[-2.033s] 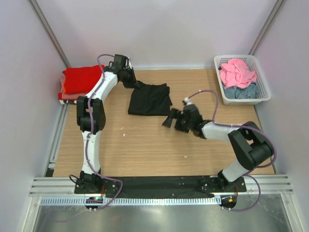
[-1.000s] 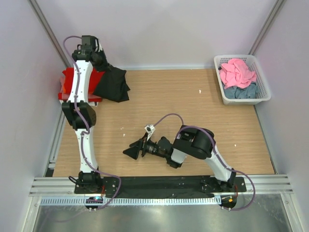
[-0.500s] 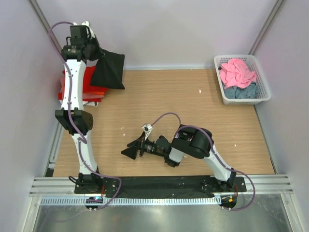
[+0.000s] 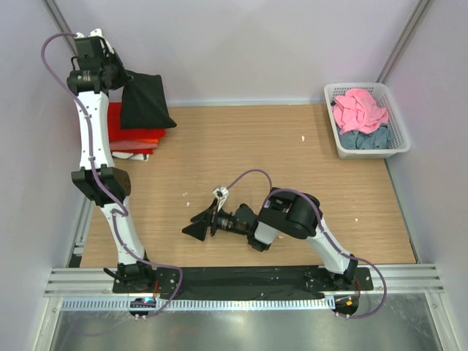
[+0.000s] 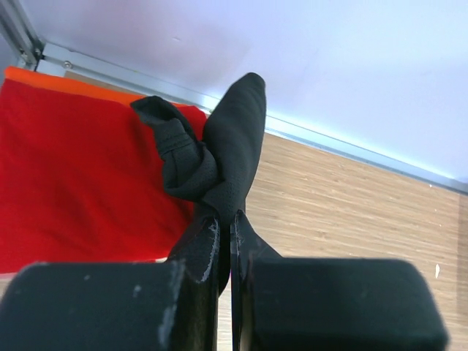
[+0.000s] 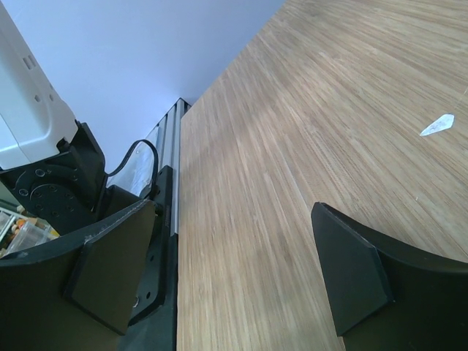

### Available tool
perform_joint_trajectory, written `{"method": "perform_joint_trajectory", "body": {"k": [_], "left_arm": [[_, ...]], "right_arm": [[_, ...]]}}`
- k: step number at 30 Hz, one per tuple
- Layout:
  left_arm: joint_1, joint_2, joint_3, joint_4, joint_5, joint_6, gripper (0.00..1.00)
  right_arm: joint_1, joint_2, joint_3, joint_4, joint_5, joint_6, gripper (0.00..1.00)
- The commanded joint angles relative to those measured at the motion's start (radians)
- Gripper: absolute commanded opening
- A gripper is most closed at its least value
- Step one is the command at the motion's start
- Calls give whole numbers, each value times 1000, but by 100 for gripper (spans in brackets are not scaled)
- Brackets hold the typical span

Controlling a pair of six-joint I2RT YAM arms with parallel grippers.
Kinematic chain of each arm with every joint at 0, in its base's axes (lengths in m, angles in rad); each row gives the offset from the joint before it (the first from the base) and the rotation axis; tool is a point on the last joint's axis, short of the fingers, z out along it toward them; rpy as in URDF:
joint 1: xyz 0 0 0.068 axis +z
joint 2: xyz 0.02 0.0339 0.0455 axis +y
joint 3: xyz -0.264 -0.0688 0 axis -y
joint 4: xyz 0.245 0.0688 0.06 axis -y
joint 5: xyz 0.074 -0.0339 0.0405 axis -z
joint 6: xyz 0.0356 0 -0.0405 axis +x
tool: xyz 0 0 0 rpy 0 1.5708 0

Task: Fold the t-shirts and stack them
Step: Neatly place the folded tshirt to the corner

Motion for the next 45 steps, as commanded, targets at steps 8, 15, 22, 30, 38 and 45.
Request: {"method": "perform_joint_trajectory", "body": {"k": [8,15,22,30,38,45], "left_arm": [[62,55,71,103,-38,22,0],[70,110,63,135,-197,86,0],[76,169,42,215,-317,128,0],[78,241,2,280,-459,183,5],[116,308,-29,275,-450,175,55],[111,250,-70,244,-479,146,99]], "right_arm": [[4,285,-10,-406,-33,30,97],[-12,306,7,-409,-50,38,97],[-13,314,13,-415,-57,39,97],[-19,317,24,-435,-59,30,97],[-25,320,30,-443,-65,30,97],[-25,313,34,-450,-65,22,98]]}}
